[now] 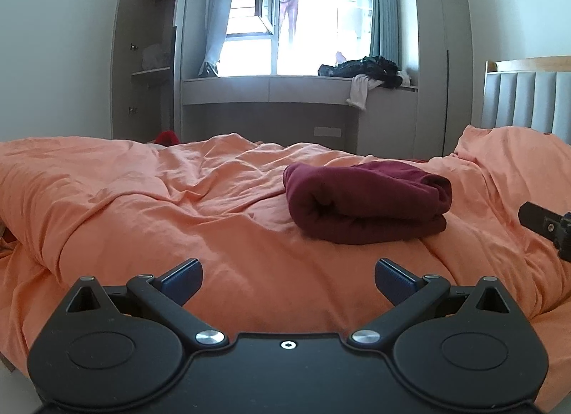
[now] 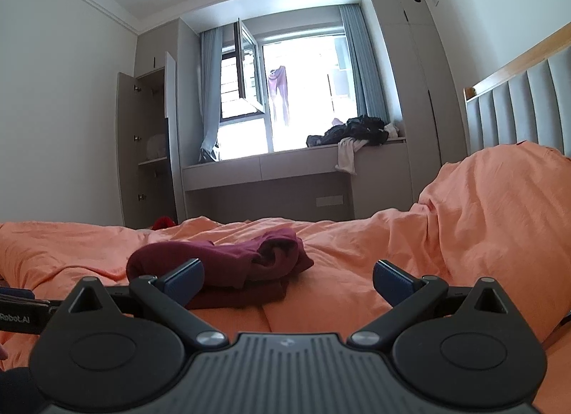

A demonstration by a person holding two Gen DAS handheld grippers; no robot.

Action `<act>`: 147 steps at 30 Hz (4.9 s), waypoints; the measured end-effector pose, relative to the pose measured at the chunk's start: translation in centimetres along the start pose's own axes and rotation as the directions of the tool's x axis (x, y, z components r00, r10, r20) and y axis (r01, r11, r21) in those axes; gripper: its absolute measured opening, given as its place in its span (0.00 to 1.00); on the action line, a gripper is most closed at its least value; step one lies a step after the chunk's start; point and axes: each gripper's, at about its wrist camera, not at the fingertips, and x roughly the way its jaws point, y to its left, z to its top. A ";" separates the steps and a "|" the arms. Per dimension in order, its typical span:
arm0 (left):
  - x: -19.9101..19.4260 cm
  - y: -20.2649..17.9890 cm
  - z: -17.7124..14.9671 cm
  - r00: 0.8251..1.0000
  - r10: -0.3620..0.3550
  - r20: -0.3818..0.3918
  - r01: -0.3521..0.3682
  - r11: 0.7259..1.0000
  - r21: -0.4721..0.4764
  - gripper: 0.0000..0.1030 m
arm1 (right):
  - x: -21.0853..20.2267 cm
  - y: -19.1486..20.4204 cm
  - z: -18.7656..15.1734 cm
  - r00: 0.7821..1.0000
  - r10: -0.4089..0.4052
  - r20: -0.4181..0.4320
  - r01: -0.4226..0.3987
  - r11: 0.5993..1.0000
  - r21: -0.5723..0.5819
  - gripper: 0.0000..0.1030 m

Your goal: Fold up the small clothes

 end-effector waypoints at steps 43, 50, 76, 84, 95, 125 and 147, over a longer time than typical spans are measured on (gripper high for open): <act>0.6 0.2 -0.1 1.000 -0.001 -0.021 0.000 0.999 -0.033 1.00 | 0.7 0.1 -0.5 0.999 0.029 -0.015 -0.029 0.999 -0.013 1.00; 0.8 0.3 -0.1 1.000 0.000 -0.022 -0.001 0.999 -0.044 1.00 | 0.8 -0.2 -0.5 0.999 0.026 -0.019 -0.027 1.000 -0.016 1.00; 1.0 -0.7 0.3 0.996 0.076 -0.044 -0.075 0.997 0.024 1.00 | 0.7 -0.8 -0.6 0.998 0.042 -0.041 -0.042 0.999 -0.002 1.00; 0.9 -0.8 0.2 0.994 0.100 -0.038 -0.099 0.994 0.040 1.00 | 0.8 -0.7 -0.9 0.998 0.041 -0.051 -0.041 0.999 -0.001 1.00; 0.9 -0.7 0.2 0.994 0.100 -0.037 -0.098 0.995 0.033 1.00 | 1.0 -0.6 -0.9 0.997 0.049 -0.053 -0.049 0.999 -0.009 1.00; 0.9 -0.5 0.1 0.994 0.099 -0.041 -0.098 0.995 0.036 1.00 | 0.9 -0.5 -1.0 0.997 0.055 -0.049 -0.056 0.998 -0.003 1.00; 0.7 -0.7 0.1 0.995 0.100 -0.031 -0.099 0.994 0.046 1.00 | 0.9 -0.3 -1.0 0.996 0.060 -0.062 -0.060 0.998 0.001 1.00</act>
